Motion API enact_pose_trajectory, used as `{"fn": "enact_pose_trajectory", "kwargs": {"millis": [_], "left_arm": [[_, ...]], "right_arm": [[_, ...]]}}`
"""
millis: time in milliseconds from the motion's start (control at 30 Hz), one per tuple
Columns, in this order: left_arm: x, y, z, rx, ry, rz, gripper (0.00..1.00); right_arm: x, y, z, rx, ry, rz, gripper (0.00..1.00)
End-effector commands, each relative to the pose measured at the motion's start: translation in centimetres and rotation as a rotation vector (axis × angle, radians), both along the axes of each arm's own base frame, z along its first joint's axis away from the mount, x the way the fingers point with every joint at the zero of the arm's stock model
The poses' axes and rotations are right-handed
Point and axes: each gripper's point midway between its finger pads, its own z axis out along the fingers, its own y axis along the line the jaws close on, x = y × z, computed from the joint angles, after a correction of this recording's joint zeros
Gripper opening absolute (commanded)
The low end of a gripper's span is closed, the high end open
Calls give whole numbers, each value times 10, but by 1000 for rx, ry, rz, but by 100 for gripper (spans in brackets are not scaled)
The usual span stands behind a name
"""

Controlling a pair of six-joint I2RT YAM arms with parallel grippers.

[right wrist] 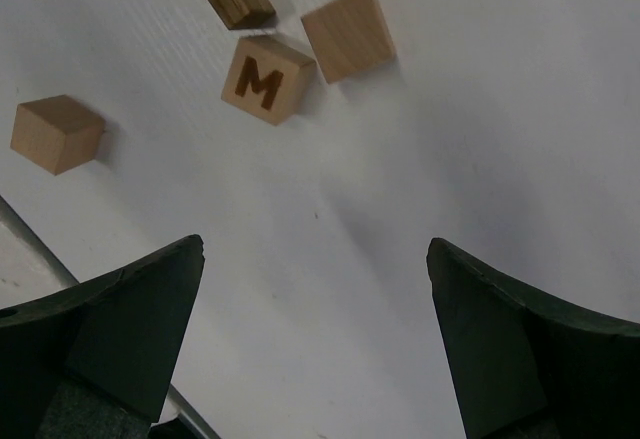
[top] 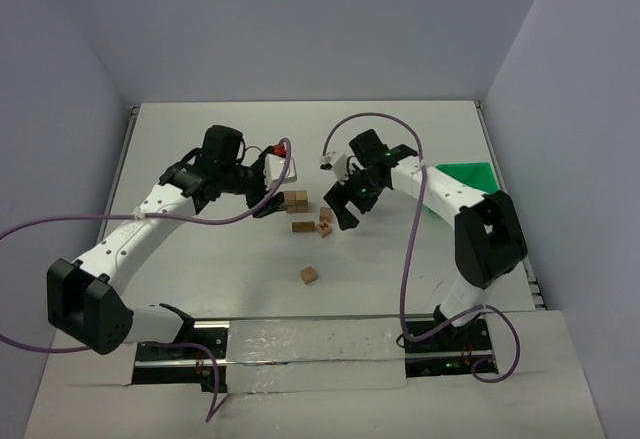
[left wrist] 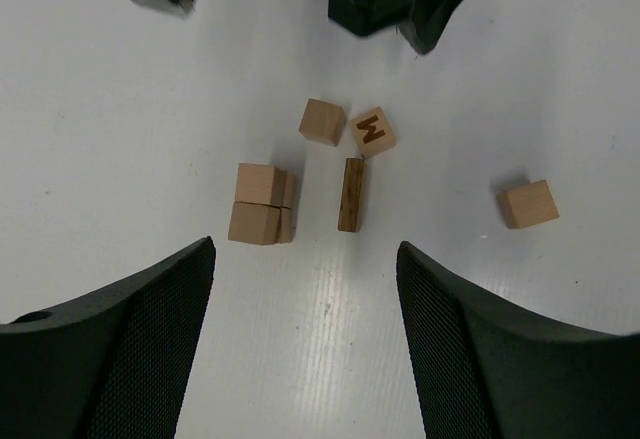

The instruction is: Build the wood block tower

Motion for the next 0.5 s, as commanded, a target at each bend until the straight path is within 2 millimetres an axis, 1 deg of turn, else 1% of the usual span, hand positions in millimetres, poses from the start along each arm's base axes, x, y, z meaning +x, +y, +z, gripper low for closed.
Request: {"fn": "enact_pose_trajectory", "kwargs": {"millis": [0,133,333,467], "left_arm": [[-8,-1,26,-119,6,7,80],[-14,4,21,-130,27,18,81],[-17,8,10,-121,44,20,81],[-16,8,9,-119,43,17,81]], "right_arm": [[19,33,2,29,-82,49,100],[23,45,-18,-5,-79,44,100],[25,58,-29,-25,-100,70,100],[34,61,-37,-49,-110,68,100]]}}
